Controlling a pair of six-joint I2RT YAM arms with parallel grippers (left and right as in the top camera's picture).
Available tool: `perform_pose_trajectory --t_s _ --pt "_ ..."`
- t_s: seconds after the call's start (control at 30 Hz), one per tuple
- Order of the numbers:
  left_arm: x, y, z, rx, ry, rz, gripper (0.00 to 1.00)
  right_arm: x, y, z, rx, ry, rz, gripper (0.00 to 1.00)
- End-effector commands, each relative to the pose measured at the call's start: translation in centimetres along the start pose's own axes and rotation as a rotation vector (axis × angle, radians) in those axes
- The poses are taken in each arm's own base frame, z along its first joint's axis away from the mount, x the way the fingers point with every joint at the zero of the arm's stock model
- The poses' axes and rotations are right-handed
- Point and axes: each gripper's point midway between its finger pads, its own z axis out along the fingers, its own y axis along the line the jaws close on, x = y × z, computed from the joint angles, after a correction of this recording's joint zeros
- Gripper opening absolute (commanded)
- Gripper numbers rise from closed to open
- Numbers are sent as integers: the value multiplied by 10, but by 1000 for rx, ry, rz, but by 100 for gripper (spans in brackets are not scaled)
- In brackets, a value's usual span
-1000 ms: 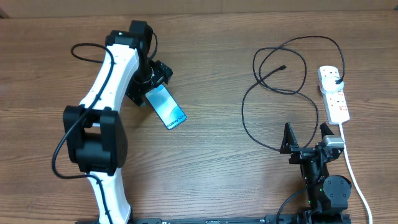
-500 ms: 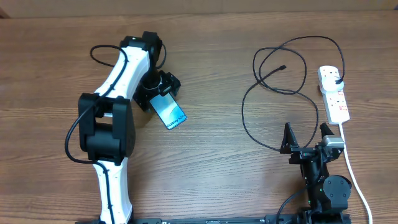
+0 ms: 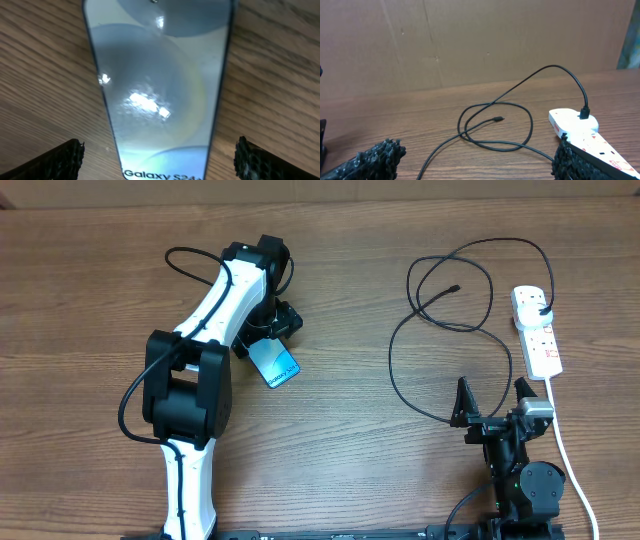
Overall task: Plug charger to phone and switch on socket
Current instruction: 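Move the left gripper over the phone and lower onto it, then close the left gripper on the phone's edge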
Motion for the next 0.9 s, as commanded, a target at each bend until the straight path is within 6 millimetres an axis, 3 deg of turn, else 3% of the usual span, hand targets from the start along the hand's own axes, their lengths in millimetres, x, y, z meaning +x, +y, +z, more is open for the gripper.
perform_pose_trajectory --t_s 0.0,0.47,0.87 --pt "-5 9 9 -47 -19 -58 100 2 2 0 -8 -2 -7 100" --pt "-12 9 10 -52 -53 -107 100 2 2 0 -8 -2 -7 100" --pt "-10 13 30 -103 -28 -102 100 2 2 0 -8 -2 -7 100"
